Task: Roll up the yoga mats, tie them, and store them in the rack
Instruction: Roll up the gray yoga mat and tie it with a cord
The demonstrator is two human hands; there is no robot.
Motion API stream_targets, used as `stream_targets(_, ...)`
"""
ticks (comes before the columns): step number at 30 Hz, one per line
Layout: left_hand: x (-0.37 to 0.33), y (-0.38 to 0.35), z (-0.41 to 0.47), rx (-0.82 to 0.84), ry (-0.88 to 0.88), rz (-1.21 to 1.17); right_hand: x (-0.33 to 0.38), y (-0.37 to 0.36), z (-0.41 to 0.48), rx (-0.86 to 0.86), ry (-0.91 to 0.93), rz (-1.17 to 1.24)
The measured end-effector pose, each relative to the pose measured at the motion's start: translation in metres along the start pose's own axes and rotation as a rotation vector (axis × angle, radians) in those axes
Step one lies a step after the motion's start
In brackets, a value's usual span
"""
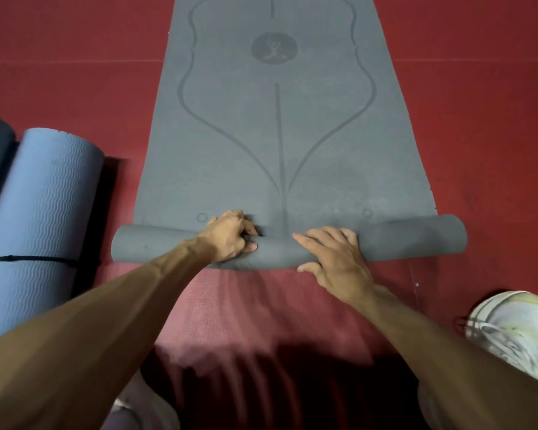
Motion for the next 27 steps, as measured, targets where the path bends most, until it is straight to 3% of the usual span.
stream_targets(4,-0.002,0.003,0.0,-0.04,0.049,0.033,-0.003,0.009,0.023,0.201,-0.045,0.053)
stream_targets(15,-0.014,-0.024,-0.027,-0.239,-0.078,0.39,-0.008,0.019,0.084,0.642,-0.22,0.187)
stream_targets(19,-0.007,-0.03,-0.024,-0.267,-0.093,0.462,-0.008,0.017,0.082,0.537,-0.163,0.132)
stream_targets(27,-0.002,0.001,0.006,-0.144,-0.016,0.278,-0.001,0.013,0.069,-0.026,-0.063,0.052)
Point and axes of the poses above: each hand's wrist, its own z-axis towards the middle knuckle, its own y-axis out of the back of the hand, x = y × z, the point moved 2 cm from there along z, towards the middle knuckle, and after that the axes turned 13 degrees about -y, right-handed, at the moved point
